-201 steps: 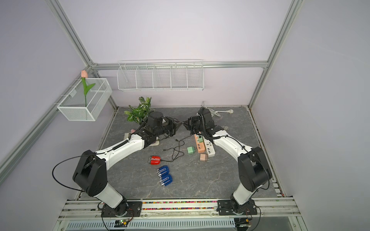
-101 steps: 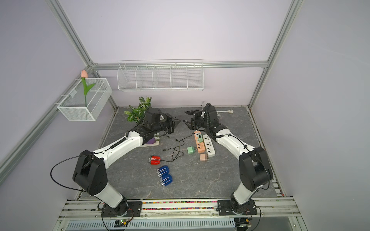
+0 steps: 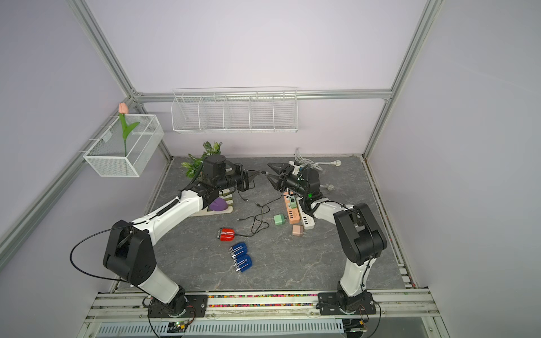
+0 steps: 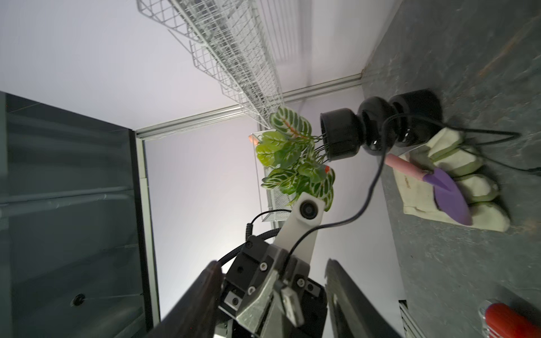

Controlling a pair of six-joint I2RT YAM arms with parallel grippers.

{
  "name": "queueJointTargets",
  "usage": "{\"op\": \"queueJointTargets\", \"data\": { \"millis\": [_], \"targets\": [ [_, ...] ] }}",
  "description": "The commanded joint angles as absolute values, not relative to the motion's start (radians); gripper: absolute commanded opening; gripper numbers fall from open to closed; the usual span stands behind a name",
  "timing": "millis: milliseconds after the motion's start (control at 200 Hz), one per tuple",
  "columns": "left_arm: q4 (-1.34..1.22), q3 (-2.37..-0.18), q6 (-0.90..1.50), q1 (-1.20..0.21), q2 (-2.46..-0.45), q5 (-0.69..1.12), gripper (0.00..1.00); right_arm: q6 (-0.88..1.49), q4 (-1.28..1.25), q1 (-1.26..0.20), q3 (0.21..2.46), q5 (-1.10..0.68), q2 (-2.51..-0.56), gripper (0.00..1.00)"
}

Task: Charge the electric shaver
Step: Pick up the charging cable from the center of the board.

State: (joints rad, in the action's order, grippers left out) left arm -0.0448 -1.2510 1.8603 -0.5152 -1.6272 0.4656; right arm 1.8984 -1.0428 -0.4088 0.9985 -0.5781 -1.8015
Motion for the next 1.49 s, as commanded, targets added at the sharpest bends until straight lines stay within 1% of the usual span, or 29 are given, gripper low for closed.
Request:
{"op": "queueJointTargets", "data": {
  "millis": [0, 65, 170, 320, 510, 725, 805, 845, 965, 1170, 1415, 1490],
  "targets": [
    [-0.069, -1.239, 1.932, -0.509, -1.635, 0.5, 0.0, 1.96, -1.175, -0.417, 0.99, -0.583, -1.813, 0.47],
    [-0.069, -1.237, 1.932, -0.509, -1.634, 0.5, 0.0, 1.965, -1.18, -0.417, 0.982, -0.572, -1.815, 0.41],
    [-0.075, -1.235, 1.933, -0.509, -1.638, 0.5, 0.0, 1.968, -1.177, -0.417, 0.983, -0.578, -1.818, 0.34],
    [-0.077, -1.24, 1.933, -0.508, -1.642, 0.499, 0.0, 1.958, -1.141, -0.415, 0.98, -0.588, -1.815, 0.21],
    [-0.084, -1.245, 1.933, -0.508, -1.647, 0.504, 0.0, 1.95, -1.109, -0.416, 0.977, -0.592, -1.813, 0.07],
    [-0.09, -1.256, 1.912, -0.508, -1.654, 0.506, 0.0, 1.925, -1.031, -0.414, 0.976, -0.597, -1.791, 0.07],
    [-0.057, -1.27, 1.874, -0.508, -1.655, 0.514, 0.17, 1.917, -0.999, -0.414, 0.979, -0.592, -1.78, 0.07],
    [-0.039, -1.278, 1.853, -0.509, -1.656, 0.519, 0.23, 1.912, -0.979, -0.413, 0.986, -0.594, -1.776, 0.07],
    [0.034, -1.306, 1.77, -0.509, -1.66, 0.526, 0.34, 1.91, -0.908, -0.412, 1.011, -0.605, -1.766, 0.07],
    [0.1, -1.342, 1.679, -0.512, -1.681, 0.526, 0.35, 1.91, -0.802, -0.416, 1.05, -0.632, -1.756, 0.07],
    [0.126, -1.359, 1.634, -0.522, -1.713, 0.526, 0.33, 1.942, -0.806, -0.423, 1.063, -0.628, -1.761, 0.07],
    [0.098, -1.355, 1.637, -0.522, -1.718, 0.522, 0.31, 1.946, -0.802, -0.424, 1.066, -0.632, -1.76, 0.07]
  ]
}}
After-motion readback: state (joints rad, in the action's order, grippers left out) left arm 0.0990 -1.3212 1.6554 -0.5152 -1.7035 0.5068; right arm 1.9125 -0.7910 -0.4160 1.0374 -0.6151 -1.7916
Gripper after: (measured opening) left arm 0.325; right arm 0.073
